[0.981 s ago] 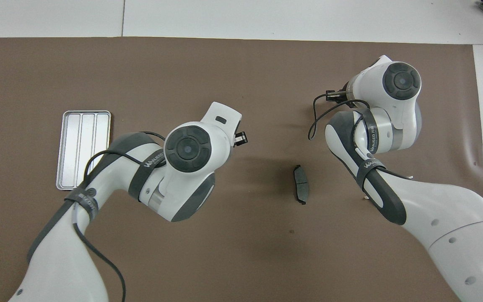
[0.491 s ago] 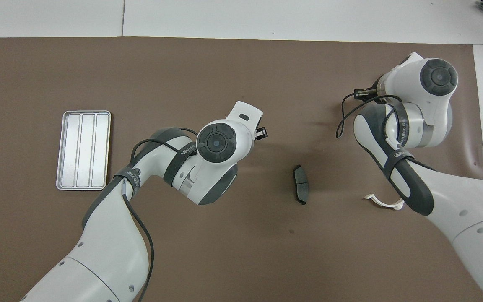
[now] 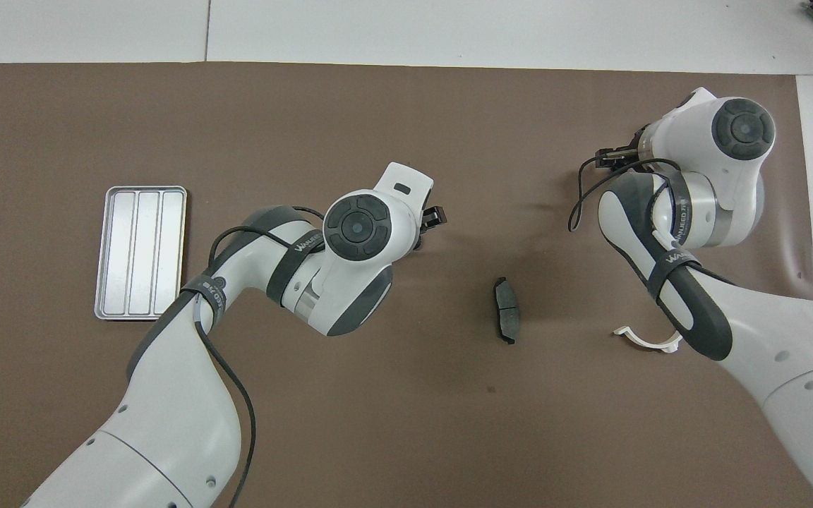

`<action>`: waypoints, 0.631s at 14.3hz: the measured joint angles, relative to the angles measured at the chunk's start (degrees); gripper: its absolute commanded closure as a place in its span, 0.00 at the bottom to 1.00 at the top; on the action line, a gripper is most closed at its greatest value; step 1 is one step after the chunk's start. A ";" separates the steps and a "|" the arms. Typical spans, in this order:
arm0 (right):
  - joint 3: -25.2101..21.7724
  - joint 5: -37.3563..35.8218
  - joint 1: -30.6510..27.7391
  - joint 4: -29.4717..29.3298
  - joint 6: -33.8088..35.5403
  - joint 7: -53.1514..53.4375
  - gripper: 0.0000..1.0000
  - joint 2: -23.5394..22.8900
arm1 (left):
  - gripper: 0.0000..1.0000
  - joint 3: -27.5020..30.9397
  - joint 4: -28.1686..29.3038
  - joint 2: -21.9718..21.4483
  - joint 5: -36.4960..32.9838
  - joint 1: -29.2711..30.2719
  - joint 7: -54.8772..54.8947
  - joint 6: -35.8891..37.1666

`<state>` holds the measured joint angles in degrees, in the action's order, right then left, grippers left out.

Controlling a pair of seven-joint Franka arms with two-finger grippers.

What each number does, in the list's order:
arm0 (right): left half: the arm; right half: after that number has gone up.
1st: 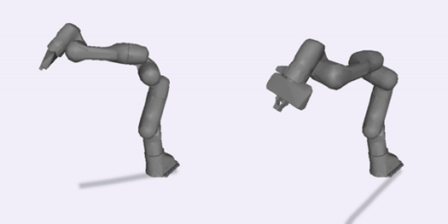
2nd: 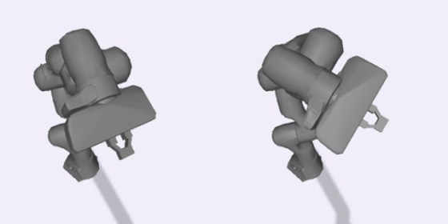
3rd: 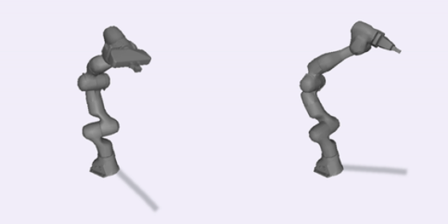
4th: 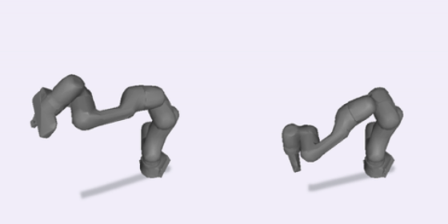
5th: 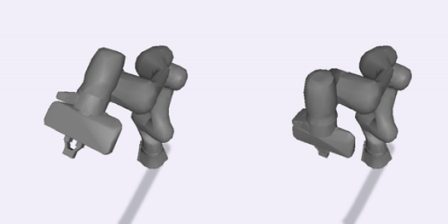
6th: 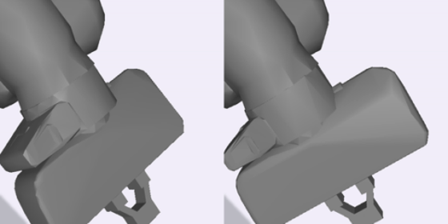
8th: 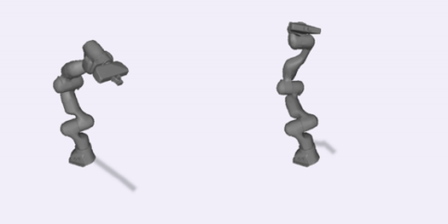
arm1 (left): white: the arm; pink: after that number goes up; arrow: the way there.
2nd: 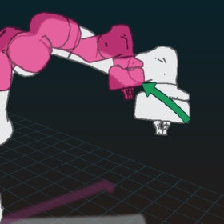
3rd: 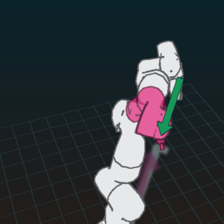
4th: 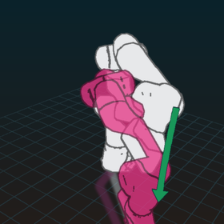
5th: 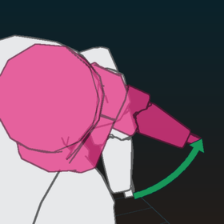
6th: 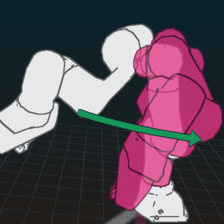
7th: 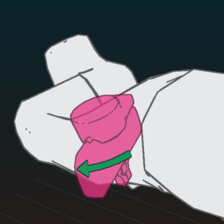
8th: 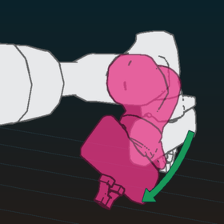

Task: Place bearing gear from tray to pile
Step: 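Grasp the third gear with the right gripper while the left gripper withdraws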

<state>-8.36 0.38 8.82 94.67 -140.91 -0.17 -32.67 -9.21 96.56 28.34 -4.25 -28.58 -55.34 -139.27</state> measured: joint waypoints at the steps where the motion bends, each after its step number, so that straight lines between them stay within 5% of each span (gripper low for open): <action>1: 0.20 0.02 0.35 -0.07 0.00 0.20 0.14 -0.01 | 0.00 0.09 -0.51 -1.43 -0.02 1.45 0.30 1.56; 5: 0.58 0.09 5.02 -1.87 -0.33 6.97 0.14 -0.24 | 0.00 0.11 -0.17 -9.76 -0.04 9.58 10.26 11.48; 9: 0.78 0.09 15.54 -3.90 -0.33 18.09 0.15 -0.61 | 0.00 0.05 0.64 -14.22 0.77 16.27 27.50 20.66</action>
<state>-7.58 0.48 24.37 90.77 -141.24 17.92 -33.28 -9.16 97.19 14.12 -3.48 -12.31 -27.85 -118.60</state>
